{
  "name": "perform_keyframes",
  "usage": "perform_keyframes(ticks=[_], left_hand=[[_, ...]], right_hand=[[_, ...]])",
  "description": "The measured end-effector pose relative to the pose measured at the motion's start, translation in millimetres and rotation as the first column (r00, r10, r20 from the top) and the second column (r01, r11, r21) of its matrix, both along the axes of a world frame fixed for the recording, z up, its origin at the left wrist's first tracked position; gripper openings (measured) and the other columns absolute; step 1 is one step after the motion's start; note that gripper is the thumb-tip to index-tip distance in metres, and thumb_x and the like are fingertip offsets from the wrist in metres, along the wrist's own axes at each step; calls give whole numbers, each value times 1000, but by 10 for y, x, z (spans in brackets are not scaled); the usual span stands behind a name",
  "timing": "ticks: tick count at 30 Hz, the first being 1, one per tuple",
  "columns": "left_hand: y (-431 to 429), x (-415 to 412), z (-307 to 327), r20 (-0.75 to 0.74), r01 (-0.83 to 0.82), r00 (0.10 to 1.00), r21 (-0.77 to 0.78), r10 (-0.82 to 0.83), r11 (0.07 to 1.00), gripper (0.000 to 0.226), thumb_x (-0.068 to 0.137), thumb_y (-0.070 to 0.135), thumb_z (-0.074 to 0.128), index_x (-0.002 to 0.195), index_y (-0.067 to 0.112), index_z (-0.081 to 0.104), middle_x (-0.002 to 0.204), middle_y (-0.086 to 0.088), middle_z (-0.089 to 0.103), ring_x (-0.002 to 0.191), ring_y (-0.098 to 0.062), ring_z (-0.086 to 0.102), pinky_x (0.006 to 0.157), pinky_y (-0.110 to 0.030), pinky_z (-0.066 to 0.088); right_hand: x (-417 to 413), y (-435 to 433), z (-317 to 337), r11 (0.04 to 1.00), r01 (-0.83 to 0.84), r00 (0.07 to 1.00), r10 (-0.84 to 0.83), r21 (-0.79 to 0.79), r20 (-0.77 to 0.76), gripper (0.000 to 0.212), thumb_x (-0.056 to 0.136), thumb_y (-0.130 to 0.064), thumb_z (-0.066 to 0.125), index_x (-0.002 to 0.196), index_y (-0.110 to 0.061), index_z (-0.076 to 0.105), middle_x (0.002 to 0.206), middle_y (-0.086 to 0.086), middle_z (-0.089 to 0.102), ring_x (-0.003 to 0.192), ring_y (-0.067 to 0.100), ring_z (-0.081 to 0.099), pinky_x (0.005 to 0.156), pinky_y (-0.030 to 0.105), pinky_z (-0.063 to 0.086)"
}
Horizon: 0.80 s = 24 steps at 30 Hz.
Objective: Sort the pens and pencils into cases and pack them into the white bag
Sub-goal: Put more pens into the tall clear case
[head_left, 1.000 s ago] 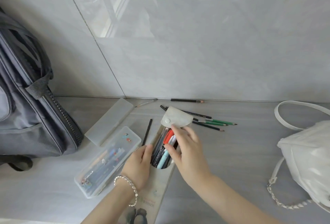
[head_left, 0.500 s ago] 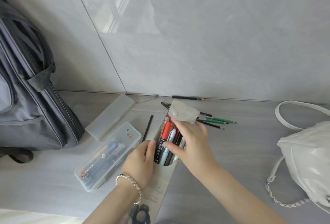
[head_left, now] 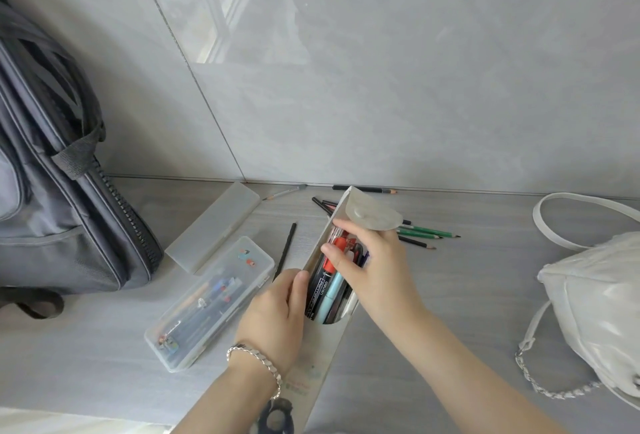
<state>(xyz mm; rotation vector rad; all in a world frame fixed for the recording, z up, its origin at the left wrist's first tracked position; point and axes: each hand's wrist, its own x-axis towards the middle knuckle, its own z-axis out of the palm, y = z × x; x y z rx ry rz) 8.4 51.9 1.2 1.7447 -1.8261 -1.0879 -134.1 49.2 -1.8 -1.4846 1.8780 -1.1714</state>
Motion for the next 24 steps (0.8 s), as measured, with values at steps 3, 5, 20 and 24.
perform_keyframes(ticks=[3,5,20,24], left_hand=[[-2,-12,-19,12,-8,1000,34,7,999,32,97,35,32,69,31,49,62,5,56,59,-6,50,51,-14,35],[-2,1,-38,13,-11,1000,51,10,999,32,96,35,33,69,31,49,61,6,55,58,-6,49,52,-16,34],[-41,-14,-111,83,-25,996,42,21,999,37,97,36,31,77,18,57,60,5,53,57,-10,48,52,-24,34],[-122,12,-137,8,-24,1000,78,23,997,43,96,36,32,81,5,58,66,-6,56,64,-19,49,62,-31,40]], right_hand=[[21,18,-81,998,-18,990,10,-56,-139,53,74,-53,55,114,-19,65,119,2,59,120,27,50,96,53,42],[-1,51,-115,997,-74,976,70,-15,-209,60,74,-58,51,121,-23,60,126,4,55,124,28,45,101,51,38],[-157,314,-266,997,-77,960,68,-23,-271,40,85,-39,48,117,-17,57,118,-7,59,124,9,38,105,30,32],[-169,264,-192,969,227,961,-207,-94,181,71,74,-34,67,134,-18,31,126,-13,38,122,3,38,105,14,31]])
